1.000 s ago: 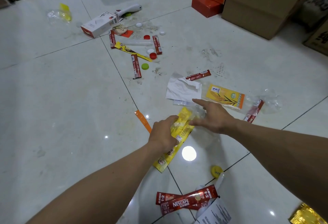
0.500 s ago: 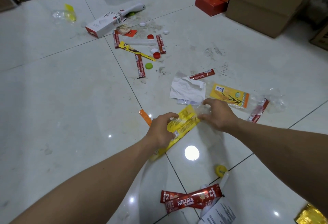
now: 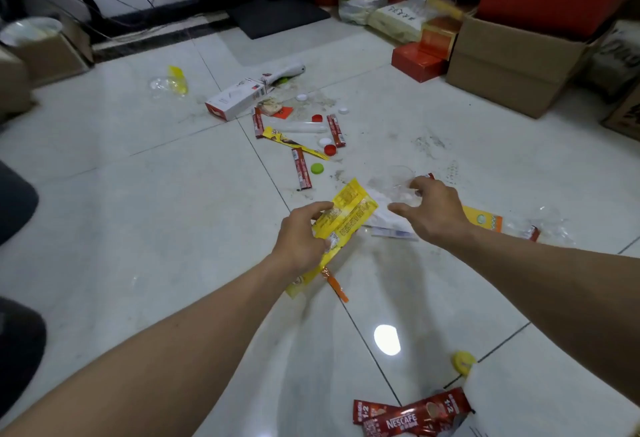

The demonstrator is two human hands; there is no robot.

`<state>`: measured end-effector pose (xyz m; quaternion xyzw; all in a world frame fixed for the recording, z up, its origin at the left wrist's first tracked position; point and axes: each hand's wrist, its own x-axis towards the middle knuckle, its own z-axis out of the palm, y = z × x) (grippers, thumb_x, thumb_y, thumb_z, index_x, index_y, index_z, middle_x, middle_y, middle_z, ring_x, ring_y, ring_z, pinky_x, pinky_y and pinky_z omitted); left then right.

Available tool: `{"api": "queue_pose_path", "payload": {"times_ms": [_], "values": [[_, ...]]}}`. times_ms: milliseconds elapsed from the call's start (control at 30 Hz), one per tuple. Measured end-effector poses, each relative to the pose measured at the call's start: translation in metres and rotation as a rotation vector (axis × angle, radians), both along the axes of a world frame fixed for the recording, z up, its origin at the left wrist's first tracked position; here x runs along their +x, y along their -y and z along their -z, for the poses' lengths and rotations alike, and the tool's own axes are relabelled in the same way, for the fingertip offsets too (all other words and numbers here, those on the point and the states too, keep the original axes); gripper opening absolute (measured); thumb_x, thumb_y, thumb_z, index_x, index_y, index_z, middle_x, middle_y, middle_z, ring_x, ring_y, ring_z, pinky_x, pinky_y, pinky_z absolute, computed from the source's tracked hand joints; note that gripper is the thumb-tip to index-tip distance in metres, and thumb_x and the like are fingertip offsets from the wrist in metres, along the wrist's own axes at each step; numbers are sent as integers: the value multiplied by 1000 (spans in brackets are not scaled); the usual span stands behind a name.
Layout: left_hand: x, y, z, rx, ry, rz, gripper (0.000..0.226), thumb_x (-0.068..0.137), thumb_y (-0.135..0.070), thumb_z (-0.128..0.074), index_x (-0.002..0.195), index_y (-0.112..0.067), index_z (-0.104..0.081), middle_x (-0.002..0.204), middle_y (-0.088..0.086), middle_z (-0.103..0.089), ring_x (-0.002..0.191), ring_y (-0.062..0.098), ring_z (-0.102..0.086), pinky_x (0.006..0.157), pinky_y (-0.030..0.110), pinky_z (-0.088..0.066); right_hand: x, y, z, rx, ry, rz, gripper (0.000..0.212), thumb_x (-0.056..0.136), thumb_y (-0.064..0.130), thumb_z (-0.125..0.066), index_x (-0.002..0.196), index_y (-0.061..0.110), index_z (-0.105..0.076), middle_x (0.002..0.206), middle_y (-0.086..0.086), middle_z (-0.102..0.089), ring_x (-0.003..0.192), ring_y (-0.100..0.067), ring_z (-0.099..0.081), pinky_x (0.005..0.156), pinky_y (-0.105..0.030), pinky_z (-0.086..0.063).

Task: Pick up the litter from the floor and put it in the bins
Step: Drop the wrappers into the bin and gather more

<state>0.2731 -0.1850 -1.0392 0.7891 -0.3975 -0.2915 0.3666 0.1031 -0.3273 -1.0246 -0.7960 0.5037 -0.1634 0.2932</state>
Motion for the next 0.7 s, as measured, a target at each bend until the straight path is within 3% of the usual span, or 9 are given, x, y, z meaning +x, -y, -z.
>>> {"api": "queue_pose_path", "payload": {"times_ms": [67, 200, 300, 467, 700], "values": [[17, -5, -15, -28, 14, -31, 67, 75, 7, -73, 130, -28, -57, 119, 0, -55, 108, 22, -56, 82, 42, -56, 11, -8, -12, -18, 25, -5, 39, 81, 27, -73, 114, 9, -65, 111, -8, -66, 106, -25, -57, 72, -18, -30], [50, -20, -40, -76, 54, -72, 67, 76, 4, -74, 131, -30, -56, 122, 1, -57, 106, 24, -58, 82, 41, -56, 36, -23, -33, -61, 57, -31, 43, 82, 32, -74, 118, 10, -63, 118, -6, -66, 110, -23, -58, 79, -20, -33], [70, -33, -55, -110, 74, -110, 65, 78, -1, -76, 132, -31, -56, 120, -1, -58, 102, 23, -58, 74, 35, -56, 55, -35, -46, -64, 87, -39, 44, 83, 32, -74, 119, 11, -62, 121, -5, -64, 112, -23, -57, 77, -20, -31], [88, -49, -72, -141, 71, -173, 66, 79, 0, -75, 133, -30, -55, 119, -3, -57, 92, 15, -57, 54, 22, -51, 85, -52, -58, -43, 155, -68, 51, 80, 35, -76, 122, 10, -61, 124, -6, -63, 116, -23, -56, 90, -26, -40], [97, -72, -96, -204, 33, -339, 67, 76, 2, -78, 131, -29, -57, 116, -5, -58, 85, 8, -58, 49, 17, -50, 136, -77, -75, -37, 274, -174, 56, 78, 38, -77, 124, 10, -62, 123, -6, -63, 116, -22, -56, 97, -28, -41]]}}
